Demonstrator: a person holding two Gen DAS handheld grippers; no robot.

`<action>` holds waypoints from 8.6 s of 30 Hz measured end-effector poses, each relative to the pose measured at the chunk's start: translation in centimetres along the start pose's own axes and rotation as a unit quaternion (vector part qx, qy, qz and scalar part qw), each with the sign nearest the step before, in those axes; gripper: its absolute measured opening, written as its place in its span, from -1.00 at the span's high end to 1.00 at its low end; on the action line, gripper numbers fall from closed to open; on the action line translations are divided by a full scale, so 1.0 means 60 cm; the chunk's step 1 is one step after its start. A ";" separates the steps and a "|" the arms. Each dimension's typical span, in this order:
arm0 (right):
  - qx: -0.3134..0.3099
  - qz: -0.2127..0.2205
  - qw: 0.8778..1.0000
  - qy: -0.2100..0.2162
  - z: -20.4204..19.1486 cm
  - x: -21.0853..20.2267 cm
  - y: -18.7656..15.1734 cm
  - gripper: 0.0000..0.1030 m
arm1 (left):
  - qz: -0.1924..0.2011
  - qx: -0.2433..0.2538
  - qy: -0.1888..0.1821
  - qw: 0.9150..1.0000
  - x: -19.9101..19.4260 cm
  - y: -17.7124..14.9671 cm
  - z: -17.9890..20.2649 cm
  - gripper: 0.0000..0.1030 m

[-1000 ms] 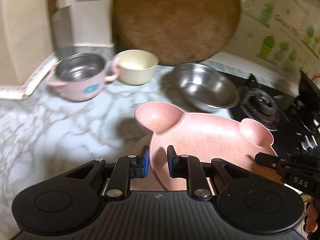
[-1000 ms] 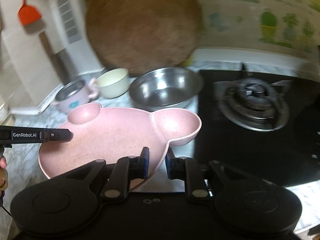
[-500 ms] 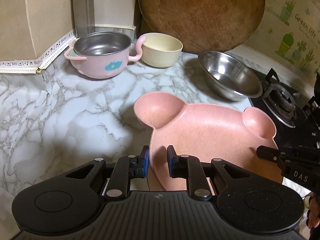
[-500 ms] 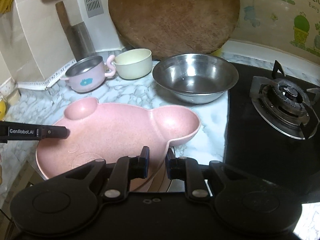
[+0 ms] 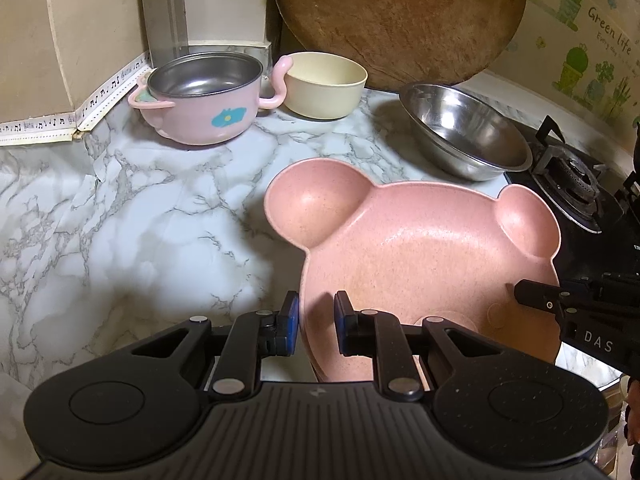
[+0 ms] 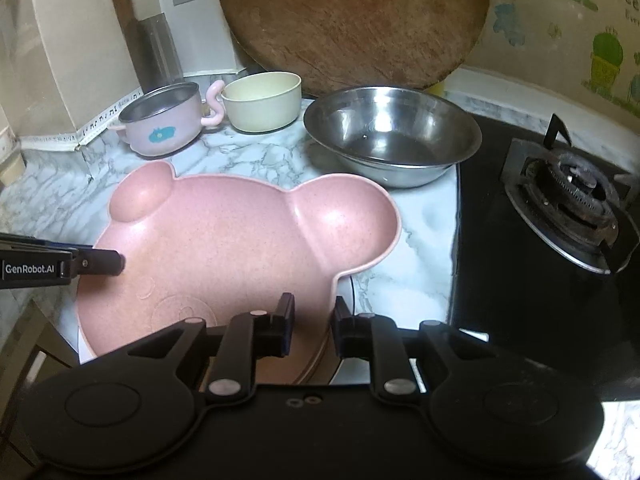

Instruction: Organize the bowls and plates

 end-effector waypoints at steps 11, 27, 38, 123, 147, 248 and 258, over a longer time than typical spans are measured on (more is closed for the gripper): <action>0.016 -0.012 1.000 -0.007 0.002 0.001 0.005 0.62 | 0.001 0.014 -0.006 1.000 0.001 -0.003 0.002 0.66; 0.021 0.012 0.999 -0.035 0.012 -0.030 0.007 0.61 | 0.016 0.028 -0.016 0.999 -0.021 -0.002 0.001 0.64; 0.018 0.061 0.998 -0.018 -0.019 -0.074 0.010 0.59 | 0.060 0.044 -0.009 0.997 -0.073 0.001 -0.002 0.10; 0.057 -0.048 0.995 -0.073 0.186 0.241 0.324 -0.65 | 0.010 0.020 -0.006 1.000 0.227 0.314 0.103 -0.87; 0.077 -0.036 0.994 -0.069 0.194 0.225 0.321 0.71 | -0.028 -0.003 -0.031 0.999 0.248 0.315 0.097 0.73; -0.059 -0.083 0.989 0.108 -0.483 0.120 0.002 0.70 | -0.027 -0.207 0.136 0.969 -0.156 -0.191 -0.428 0.73; -0.076 -0.058 0.988 0.122 -0.467 0.076 0.016 0.70 | -0.003 -0.187 0.158 0.970 -0.198 -0.184 -0.422 0.71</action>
Point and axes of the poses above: each gripper's, at about its wrist camera, not at the fingertips, and x roughly the way its jaws point, z to its right, y to its top, the point moved 3 cm from there along x, roughly the way its jaws point, and after that the axes turned 13 degrees about x, right-handed, at the moved point
